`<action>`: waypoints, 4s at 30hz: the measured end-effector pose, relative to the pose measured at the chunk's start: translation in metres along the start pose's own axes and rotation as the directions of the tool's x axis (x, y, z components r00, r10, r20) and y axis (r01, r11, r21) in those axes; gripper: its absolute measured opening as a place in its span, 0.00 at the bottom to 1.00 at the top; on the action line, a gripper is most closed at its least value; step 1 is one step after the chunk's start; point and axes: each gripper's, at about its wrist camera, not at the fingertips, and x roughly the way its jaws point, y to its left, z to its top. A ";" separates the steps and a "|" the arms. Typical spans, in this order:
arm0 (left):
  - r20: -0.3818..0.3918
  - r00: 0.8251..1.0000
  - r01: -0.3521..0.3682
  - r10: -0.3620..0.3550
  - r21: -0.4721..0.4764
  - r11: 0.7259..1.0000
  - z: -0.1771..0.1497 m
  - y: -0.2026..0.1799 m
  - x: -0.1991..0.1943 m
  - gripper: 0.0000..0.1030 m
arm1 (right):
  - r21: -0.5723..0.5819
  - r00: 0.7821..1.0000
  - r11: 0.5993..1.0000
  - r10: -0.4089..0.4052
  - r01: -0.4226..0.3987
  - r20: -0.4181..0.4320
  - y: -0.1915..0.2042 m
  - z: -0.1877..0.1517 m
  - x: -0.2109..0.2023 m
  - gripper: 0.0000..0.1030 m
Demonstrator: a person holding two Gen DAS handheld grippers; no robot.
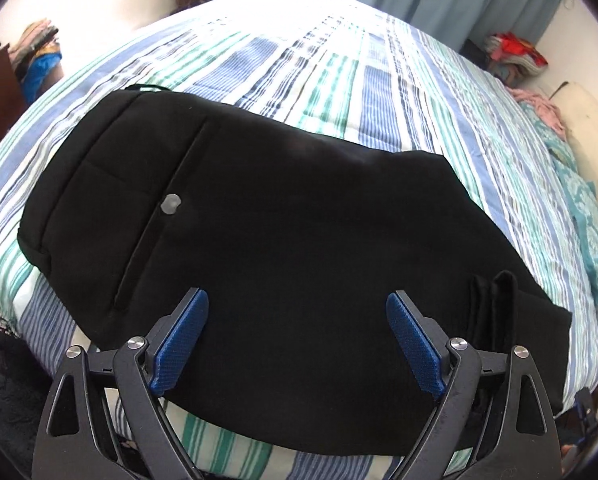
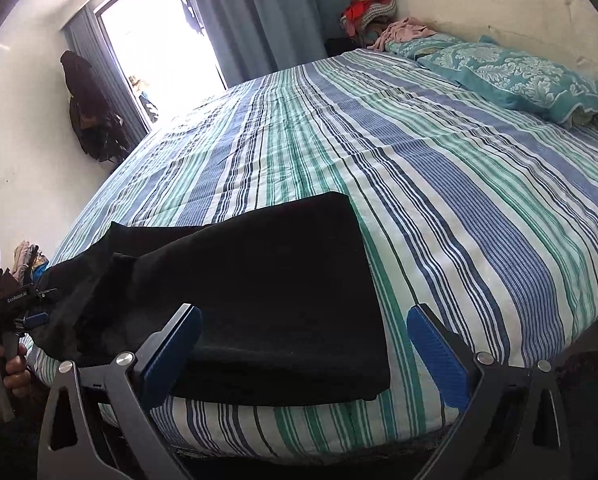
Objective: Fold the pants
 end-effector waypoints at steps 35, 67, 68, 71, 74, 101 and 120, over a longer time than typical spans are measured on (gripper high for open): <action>-0.332 0.938 0.105 -0.099 0.001 0.994 0.088 0.124 0.063 1.00 | -0.029 1.000 0.999 0.023 -0.023 -0.007 0.011 0.000 0.005 0.99; -0.441 0.757 0.556 -0.482 0.047 0.830 -0.033 -0.185 0.007 0.38 | 0.193 0.994 0.979 0.057 -0.073 0.088 -0.035 0.014 -0.010 0.99; -0.445 0.723 0.599 -0.529 0.022 0.800 -0.035 -0.185 0.001 0.39 | 0.204 0.994 0.976 0.057 -0.075 0.094 -0.038 0.014 -0.011 0.99; -0.361 0.739 0.633 -0.569 0.080 0.770 -0.025 -0.173 -0.036 0.59 | 0.239 0.992 0.968 0.056 -0.081 0.110 -0.047 0.014 -0.016 0.99; -0.204 0.828 0.551 -0.521 0.135 0.823 -0.006 -0.134 -0.068 0.66 | 0.260 0.991 0.960 0.073 -0.100 0.114 -0.051 0.015 -0.016 0.99; 0.098 0.990 0.119 -0.103 -0.176 0.977 -0.031 0.064 -0.030 0.72 | 0.323 0.444 0.656 0.723 -0.683 -0.529 0.109 0.029 0.126 0.65; 0.092 0.991 0.121 -0.101 -0.244 0.962 -0.032 0.080 -0.029 0.73 | -0.058 0.716 0.779 0.541 -0.624 -0.441 0.171 0.105 0.037 0.16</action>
